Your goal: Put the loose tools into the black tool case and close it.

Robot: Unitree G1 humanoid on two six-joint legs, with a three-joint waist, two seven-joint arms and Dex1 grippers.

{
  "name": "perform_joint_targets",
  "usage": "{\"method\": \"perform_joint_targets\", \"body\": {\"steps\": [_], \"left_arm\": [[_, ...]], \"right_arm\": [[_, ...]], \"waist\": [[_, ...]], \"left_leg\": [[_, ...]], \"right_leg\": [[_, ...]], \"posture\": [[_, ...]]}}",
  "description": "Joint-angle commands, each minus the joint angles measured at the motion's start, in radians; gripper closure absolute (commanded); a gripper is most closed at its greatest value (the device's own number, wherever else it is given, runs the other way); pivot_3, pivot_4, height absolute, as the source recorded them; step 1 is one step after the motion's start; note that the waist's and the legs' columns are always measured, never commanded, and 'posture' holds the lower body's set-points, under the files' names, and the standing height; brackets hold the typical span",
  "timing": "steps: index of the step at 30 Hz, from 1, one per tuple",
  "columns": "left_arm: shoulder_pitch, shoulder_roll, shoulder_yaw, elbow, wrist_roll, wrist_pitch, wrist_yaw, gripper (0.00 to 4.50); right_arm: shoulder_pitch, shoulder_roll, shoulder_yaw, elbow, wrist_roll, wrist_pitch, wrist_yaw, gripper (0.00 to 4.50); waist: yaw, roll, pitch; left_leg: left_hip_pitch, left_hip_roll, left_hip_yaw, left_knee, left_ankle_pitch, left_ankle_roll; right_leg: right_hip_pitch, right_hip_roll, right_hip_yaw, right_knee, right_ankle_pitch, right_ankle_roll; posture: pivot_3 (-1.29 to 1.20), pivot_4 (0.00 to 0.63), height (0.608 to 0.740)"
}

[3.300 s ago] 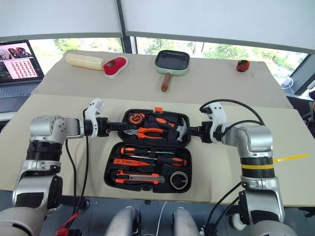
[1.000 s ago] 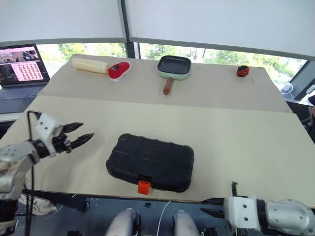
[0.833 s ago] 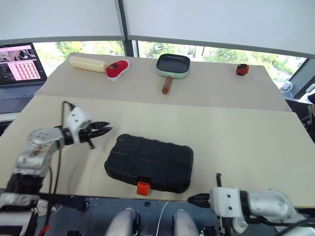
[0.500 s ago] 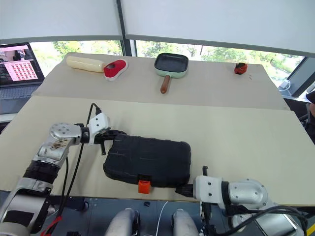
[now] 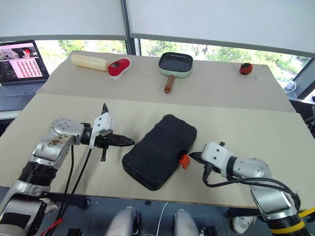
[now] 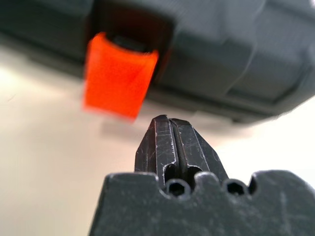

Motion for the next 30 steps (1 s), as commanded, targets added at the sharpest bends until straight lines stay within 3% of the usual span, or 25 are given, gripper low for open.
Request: {"method": "perform_joint_targets", "body": {"steps": [1, 10, 22, 30], "left_arm": [[-0.035, -0.031, -0.056, -0.069, -0.008, -0.010, -0.035, 4.42], [-0.051, -0.099, -0.256, 0.115, 0.221, -0.300, -0.036, 4.42], [-0.037, -0.117, -0.247, 0.128, 0.217, -0.338, -0.020, 4.42], [-0.040, -0.123, -0.240, 0.130, 0.217, -0.335, -0.006, 4.42]], "right_arm": [[0.047, -0.045, -0.030, -0.073, 0.033, -0.001, 0.060, 4.50], [0.023, -0.004, 0.044, -0.108, 0.007, 0.033, 0.028, 4.50], [-0.164, 0.095, 0.191, 0.058, -0.110, 0.012, -0.024, 4.50], [-0.215, 0.164, 0.210, 0.071, -0.087, 0.033, -0.006, 4.50]], "waist": [[-0.003, 0.000, 0.000], [-0.010, 0.001, -0.001], [-0.008, 0.004, -0.004], [-0.013, 0.004, -0.004]], "left_leg": [[0.001, 0.000, 0.000, 0.000, 0.000, 0.000], [0.004, 0.000, -0.002, 0.000, 0.000, 0.000], [0.008, 0.000, -0.001, 0.000, 0.000, 0.000], [0.008, 0.001, 0.000, 0.000, 0.000, 0.000]], "right_leg": [[0.001, 0.000, 0.000, 0.000, 0.000, 0.000], [0.004, 0.001, 0.000, 0.000, 0.000, 0.000], [0.006, 0.001, 0.001, 0.000, 0.000, 0.000], [0.006, 0.001, 0.001, 0.001, 0.000, 0.000]], "posture": [[0.00, 0.150, 0.740], [0.00, 0.150, 0.740], [0.00, 0.150, 0.740], [0.00, 0.150, 0.740]]}}
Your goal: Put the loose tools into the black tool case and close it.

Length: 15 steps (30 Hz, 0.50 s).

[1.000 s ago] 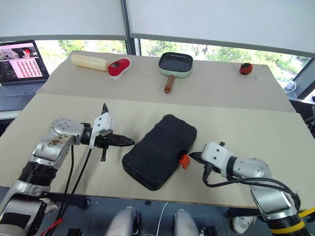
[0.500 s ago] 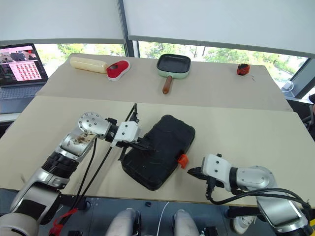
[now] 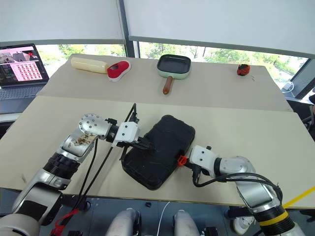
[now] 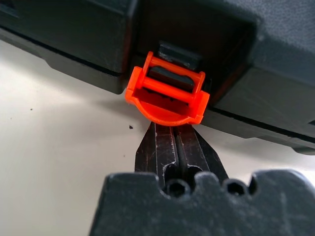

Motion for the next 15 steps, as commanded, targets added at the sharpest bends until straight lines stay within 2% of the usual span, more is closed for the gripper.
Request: {"method": "perform_joint_targets", "body": {"steps": [1, 6, 15], "left_arm": [[0.021, -0.001, -0.036, 0.036, 0.051, 0.016, 0.005, 4.42], [0.004, -0.021, -0.045, 0.065, 0.062, -0.004, 0.015, 4.42], [-0.001, -0.045, -0.048, 0.108, 0.076, -0.038, 0.022, 4.42]], "right_arm": [[-0.021, 0.027, -0.008, -0.066, 0.056, 0.017, 0.013, 4.50], [-0.023, 0.045, -0.091, -0.200, 0.207, 0.182, 0.021, 4.50], [-0.080, 0.030, -0.172, -0.281, 0.324, 0.373, -0.003, 4.50]], "waist": [[-0.005, 0.000, 0.000], [-0.016, 0.000, 0.000], [-0.024, 0.000, 0.000]], "left_leg": [[0.000, 0.000, 0.000, 0.000, 0.000, 0.000], [0.000, 0.001, 0.000, 0.000, 0.000, 0.000], [0.000, 0.002, -0.001, 0.000, 0.000, 0.000]], "right_leg": [[0.000, 0.000, 0.000, 0.000, 0.000, 0.000], [0.000, 0.001, 0.000, 0.001, 0.000, 0.000], [-0.001, 0.002, 0.001, 0.001, 0.000, -0.001]], "posture": [[0.00, 0.150, 0.740], [0.00, 0.150, 0.740], [0.00, 0.150, 0.740]]}}
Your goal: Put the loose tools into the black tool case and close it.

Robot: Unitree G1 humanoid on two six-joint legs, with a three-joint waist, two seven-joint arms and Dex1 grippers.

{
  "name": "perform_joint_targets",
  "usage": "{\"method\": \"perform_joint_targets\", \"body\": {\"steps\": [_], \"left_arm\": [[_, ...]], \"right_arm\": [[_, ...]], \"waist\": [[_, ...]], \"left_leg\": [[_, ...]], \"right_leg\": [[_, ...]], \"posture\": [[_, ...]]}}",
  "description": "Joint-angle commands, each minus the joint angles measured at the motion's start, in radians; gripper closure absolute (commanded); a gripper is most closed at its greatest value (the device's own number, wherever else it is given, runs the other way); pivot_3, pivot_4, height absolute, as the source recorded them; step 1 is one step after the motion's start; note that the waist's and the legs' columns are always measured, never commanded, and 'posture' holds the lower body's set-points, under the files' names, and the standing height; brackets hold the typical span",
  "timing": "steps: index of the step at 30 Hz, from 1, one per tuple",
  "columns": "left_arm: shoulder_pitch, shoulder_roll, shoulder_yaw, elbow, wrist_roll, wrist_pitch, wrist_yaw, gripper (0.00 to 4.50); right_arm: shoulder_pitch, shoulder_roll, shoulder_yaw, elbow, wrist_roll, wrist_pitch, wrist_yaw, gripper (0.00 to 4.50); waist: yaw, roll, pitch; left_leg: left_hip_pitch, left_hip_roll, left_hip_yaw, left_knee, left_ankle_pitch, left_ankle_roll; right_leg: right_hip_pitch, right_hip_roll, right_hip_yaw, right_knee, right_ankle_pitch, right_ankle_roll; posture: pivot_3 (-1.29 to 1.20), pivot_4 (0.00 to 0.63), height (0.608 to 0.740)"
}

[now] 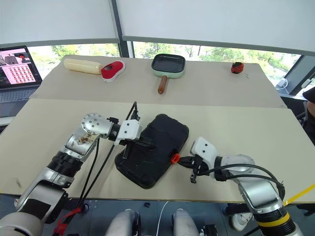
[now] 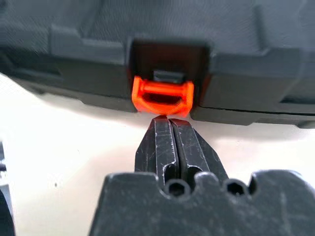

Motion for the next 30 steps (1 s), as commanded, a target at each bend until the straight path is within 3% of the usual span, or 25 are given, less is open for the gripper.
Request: {"method": "perform_joint_targets", "body": {"steps": [1, 6, 9, 13, 18, 22, 25, 30], "left_arm": [[0.020, -0.007, -0.049, 0.044, 0.059, -0.002, -0.004, 4.42], [0.022, -0.010, -0.042, 0.060, 0.066, -0.009, 0.007, 4.42], [0.031, 0.019, -0.002, 0.032, 0.029, 0.061, -0.005, 4.42], [0.070, 0.103, 0.089, -0.035, -0.055, 0.189, -0.028, 3.37], [0.226, 0.364, 0.348, -0.171, -0.254, 0.432, -0.085, 1.45], [0.335, 0.494, 0.529, -0.251, -0.362, 0.578, -0.060, 0.00], [0.433, 0.548, 0.652, -0.309, -0.413, 0.644, -0.048, 0.00], [0.524, 0.552, 0.693, -0.350, -0.420, 0.626, -0.027, 0.00]], "right_arm": [[-0.041, 0.009, -0.042, -0.093, 0.084, 0.026, -0.008, 4.50], [-0.023, -0.021, -0.037, -0.098, 0.076, 0.006, -0.011, 4.50], [0.008, -0.061, -0.106, -0.102, 0.122, 0.029, 0.011, 4.50], [0.075, -0.134, -0.233, -0.109, 0.208, 0.042, 0.077, 3.35], [0.199, -0.286, -0.517, -0.061, 0.375, 0.065, 0.290, 1.63], [0.258, -0.350, -0.633, 0.032, 0.410, 0.071, 0.376, 0.23], [0.284, -0.373, -0.653, 0.109, 0.385, 0.037, 0.417, 0.11], [0.262, -0.368, -0.613, 0.173, 0.368, -0.004, 0.413, 0.11]], "waist": [[0.002, 0.000, 0.000], [0.012, 0.000, 0.000], [0.013, 0.000, 0.000], [0.002, 0.000, 0.000], [-0.017, 0.002, 0.001], [-0.007, -0.001, 0.004], [0.009, -0.003, 0.005], [0.019, -0.002, 0.005]], "left_leg": [[0.000, 0.000, 0.000, 0.000, 0.000, 0.000], [0.000, -0.002, 0.000, 0.000, 0.000, 0.000], [0.000, -0.002, 0.001, 0.000, 0.000, 0.000], [0.000, -0.001, 0.000, 0.000, 0.000, 0.000], [0.001, 0.000, 0.000, -0.004, -0.001, 0.001], [0.001, 0.000, -0.001, -0.003, -0.001, 0.001], [0.000, 0.000, 0.000, -0.003, -0.001, 0.001], [0.000, -0.001, 0.002, -0.003, -0.001, 0.001]], "right_leg": [[0.000, 0.000, 0.000, 0.000, 0.000, 0.000], [0.001, -0.002, 0.000, 0.000, 0.000, 0.000], [0.001, -0.002, 0.000, -0.001, 0.000, 0.000], [0.001, -0.001, 0.000, -0.001, 0.000, 0.000], [-0.001, -0.001, 0.001, 0.000, -0.001, -0.001], [-0.001, -0.002, -0.002, -0.001, -0.002, 0.000], [-0.001, -0.004, -0.002, -0.002, -0.004, 0.003], [-0.001, -0.006, -0.002, -0.003, -0.003, 0.002]], "posture": [[0.00, 0.150, 0.740], [0.00, 0.150, 0.740], [0.00, 0.150, 0.740], [0.00, 0.150, 0.740], [0.00, 0.150, 0.740], [0.00, 0.150, 0.740], [0.00, 0.150, 0.740], [0.00, 0.150, 0.740]]}}
